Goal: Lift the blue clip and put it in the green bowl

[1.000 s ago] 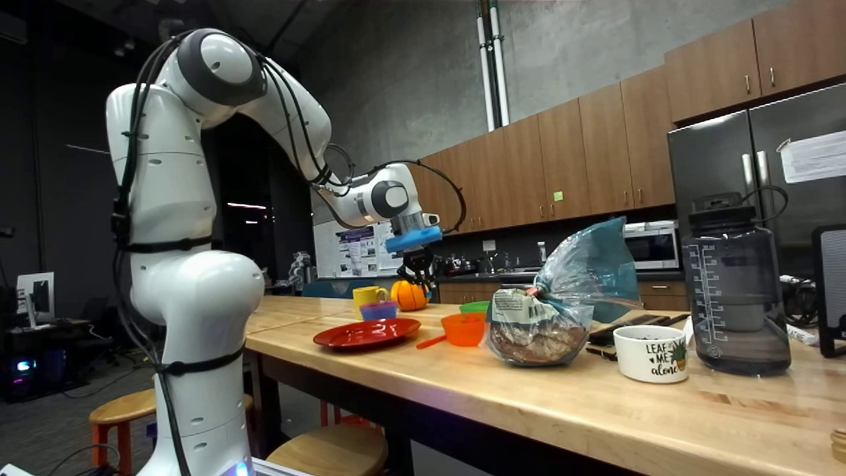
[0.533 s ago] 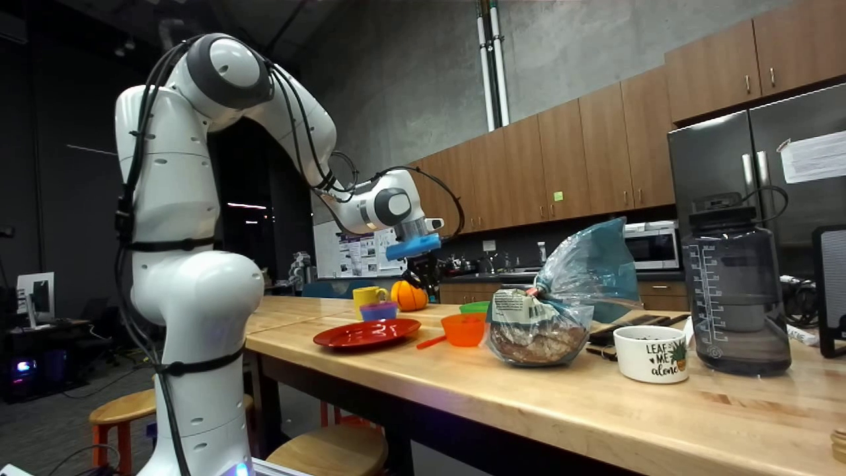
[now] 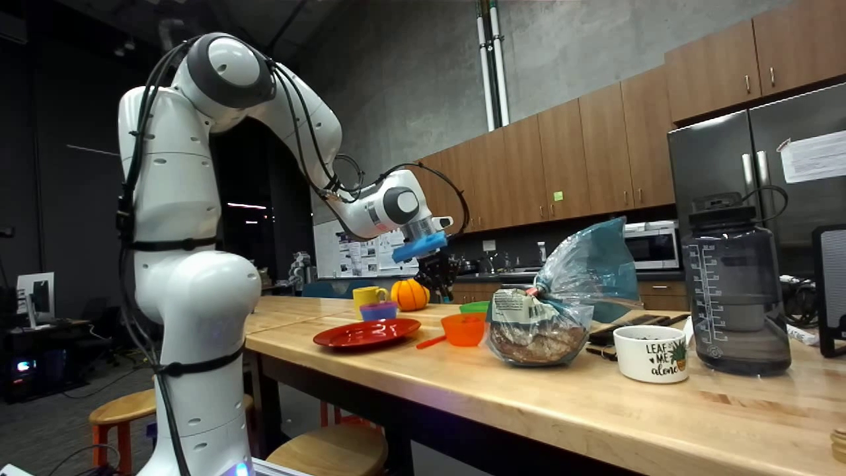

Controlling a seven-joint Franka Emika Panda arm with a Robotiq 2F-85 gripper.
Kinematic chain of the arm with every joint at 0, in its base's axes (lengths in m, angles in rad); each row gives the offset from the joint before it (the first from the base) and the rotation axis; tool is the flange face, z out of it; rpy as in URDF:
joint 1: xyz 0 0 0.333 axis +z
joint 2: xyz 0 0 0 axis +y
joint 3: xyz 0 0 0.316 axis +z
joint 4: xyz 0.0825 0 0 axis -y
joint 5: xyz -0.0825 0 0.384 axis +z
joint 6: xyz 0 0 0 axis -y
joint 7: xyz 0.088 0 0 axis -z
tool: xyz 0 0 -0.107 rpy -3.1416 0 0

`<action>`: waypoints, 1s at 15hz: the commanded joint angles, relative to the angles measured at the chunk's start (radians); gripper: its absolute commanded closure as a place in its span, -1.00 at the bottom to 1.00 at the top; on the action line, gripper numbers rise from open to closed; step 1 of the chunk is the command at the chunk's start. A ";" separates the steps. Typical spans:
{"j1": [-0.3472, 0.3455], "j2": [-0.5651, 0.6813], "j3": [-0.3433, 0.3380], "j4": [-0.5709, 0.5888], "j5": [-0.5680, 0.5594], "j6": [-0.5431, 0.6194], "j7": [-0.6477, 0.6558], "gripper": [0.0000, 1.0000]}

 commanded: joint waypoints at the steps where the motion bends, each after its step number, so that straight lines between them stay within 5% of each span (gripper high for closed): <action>1: -0.041 -0.010 -0.001 0.004 -0.143 0.000 0.127 0.95; 12: -0.064 0.018 0.024 0.049 -0.440 -0.085 0.642 0.95; 13: -0.061 0.019 0.025 0.050 -0.455 -0.096 0.678 0.31; 15: -0.055 0.019 0.026 0.047 -0.469 -0.113 0.728 0.19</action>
